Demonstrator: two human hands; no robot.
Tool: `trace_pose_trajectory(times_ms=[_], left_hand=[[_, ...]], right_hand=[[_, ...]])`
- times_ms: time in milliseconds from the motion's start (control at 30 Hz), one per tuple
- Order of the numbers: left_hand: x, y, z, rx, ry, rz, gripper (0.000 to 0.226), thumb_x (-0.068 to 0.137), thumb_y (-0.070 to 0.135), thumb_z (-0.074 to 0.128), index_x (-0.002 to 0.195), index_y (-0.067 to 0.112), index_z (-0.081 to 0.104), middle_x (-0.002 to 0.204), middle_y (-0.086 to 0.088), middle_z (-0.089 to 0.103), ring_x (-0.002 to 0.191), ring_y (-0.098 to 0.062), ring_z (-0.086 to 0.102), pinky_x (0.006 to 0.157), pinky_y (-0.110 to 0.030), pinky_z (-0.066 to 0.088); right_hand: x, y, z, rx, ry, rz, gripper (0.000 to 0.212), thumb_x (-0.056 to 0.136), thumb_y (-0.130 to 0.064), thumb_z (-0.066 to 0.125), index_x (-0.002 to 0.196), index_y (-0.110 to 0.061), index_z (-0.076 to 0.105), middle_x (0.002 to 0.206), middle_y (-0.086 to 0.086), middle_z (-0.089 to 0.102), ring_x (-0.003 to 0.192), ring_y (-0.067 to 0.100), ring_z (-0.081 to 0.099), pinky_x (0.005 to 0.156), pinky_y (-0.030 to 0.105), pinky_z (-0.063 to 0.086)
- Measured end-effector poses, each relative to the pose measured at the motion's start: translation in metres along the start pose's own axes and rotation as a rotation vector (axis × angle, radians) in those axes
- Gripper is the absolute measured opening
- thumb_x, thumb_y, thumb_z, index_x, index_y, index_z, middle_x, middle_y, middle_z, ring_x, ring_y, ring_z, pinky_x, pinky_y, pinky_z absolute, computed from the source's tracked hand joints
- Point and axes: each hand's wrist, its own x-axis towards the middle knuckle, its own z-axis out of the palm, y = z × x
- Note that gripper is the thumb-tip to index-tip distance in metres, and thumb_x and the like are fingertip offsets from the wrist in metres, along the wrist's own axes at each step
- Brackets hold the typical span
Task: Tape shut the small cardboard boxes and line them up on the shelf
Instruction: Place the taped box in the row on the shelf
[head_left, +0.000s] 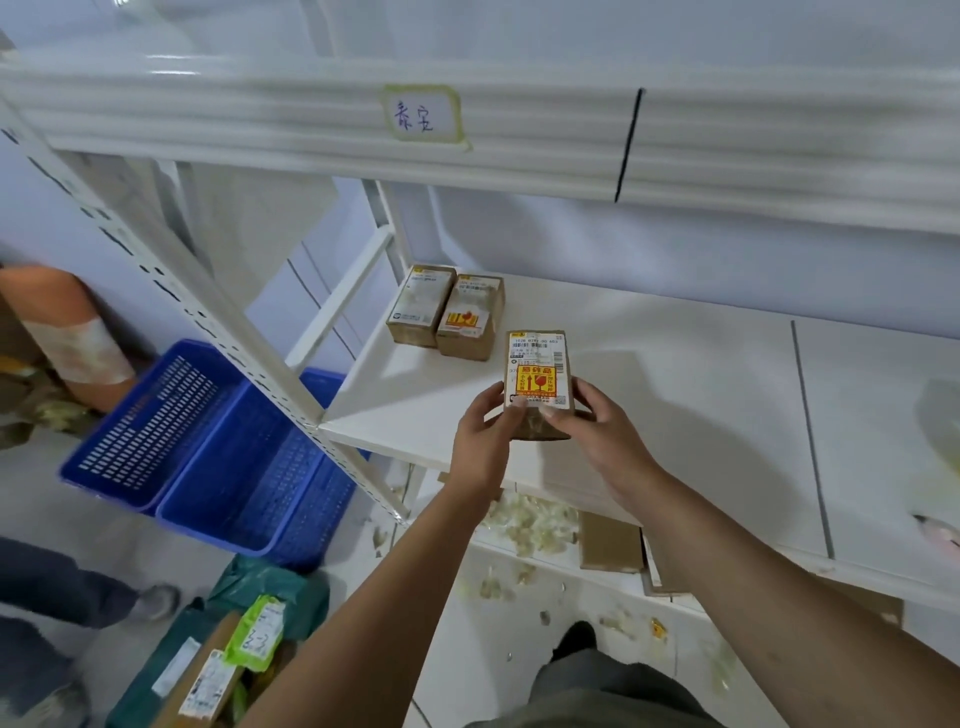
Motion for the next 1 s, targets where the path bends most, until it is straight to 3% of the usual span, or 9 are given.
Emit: trace_pose_trajectory(times_ms=[100,300,400,500,633,767,1000], left_hand=[[0.018,0.009,-0.006,0.092,-0.092,0.029,0.043,0.097,0.026,0.078,0.139,0.028,0.068,0.123,0.009,0.079,0.115,-0.008,0.073,0.098,-0.027,0.055],[0.062,0.019,-0.010,0.486,-0.085,0.107,0.056,0.089,0.035,0.087,0.141,0.030,0.066,0.128,0.015,0.075,0.118,-0.007,0.069,0.103,-0.031,0.057],[0.085,0.017,-0.013,0.635,-0.095,0.138,0.050,0.092,0.025,0.082,0.139,0.031,0.067,0.124,0.012,0.077,0.115,-0.011,0.071,0.102,-0.038,0.058],[0.102,0.015,-0.016,0.864,-0.056,0.201,0.040,0.092,0.033,0.079,0.131,0.036,0.070,0.118,0.012,0.079,0.106,-0.016,0.074,0.089,-0.036,0.061],[0.119,0.015,-0.016,1.201,0.073,0.292,0.039,0.092,0.043,0.074,0.130,0.036,0.065,0.125,0.006,0.070,0.104,-0.026,0.072,0.073,-0.034,0.052],[0.132,0.014,-0.018,1.266,0.055,0.366,0.051,0.097,0.039,0.069,0.145,0.031,0.057,0.134,-0.003,0.063,0.105,-0.032,0.071,0.071,-0.038,0.053],[0.145,0.019,-0.025,1.333,0.024,0.376,0.049,0.105,0.035,0.058,0.153,0.032,0.049,0.126,-0.003,0.068,0.103,-0.029,0.072,0.068,-0.033,0.045]], right_hand=[[0.022,0.000,0.001,-0.013,0.001,0.016,0.043,0.097,-0.025,0.073,0.137,-0.038,0.065,0.129,-0.019,0.073,0.104,-0.006,0.070,0.100,0.029,0.051],[0.066,0.002,0.005,-0.085,0.013,0.067,0.049,0.098,-0.029,0.074,0.144,-0.033,0.058,0.134,-0.013,0.071,0.119,0.012,0.067,0.108,0.040,0.049],[0.084,0.002,0.011,-0.130,0.028,0.098,0.051,0.098,-0.030,0.074,0.145,-0.031,0.057,0.137,-0.010,0.068,0.121,0.016,0.064,0.106,0.039,0.048],[0.098,0.002,0.020,-0.178,0.055,0.124,0.051,0.097,-0.026,0.074,0.144,-0.030,0.057,0.135,-0.007,0.069,0.119,0.019,0.066,0.102,0.038,0.051],[0.114,-0.002,0.029,-0.218,0.084,0.174,0.052,0.095,-0.016,0.071,0.143,-0.029,0.057,0.136,-0.006,0.068,0.123,0.022,0.064,0.099,0.036,0.050],[0.125,-0.004,0.037,-0.225,0.129,0.188,0.053,0.094,-0.013,0.067,0.142,-0.031,0.058,0.133,-0.005,0.070,0.118,0.020,0.063,0.090,0.032,0.047],[0.141,-0.008,0.049,-0.201,0.123,0.193,0.060,0.096,-0.007,0.061,0.150,-0.032,0.050,0.140,-0.005,0.067,0.122,0.025,0.065,0.103,0.043,0.055]])
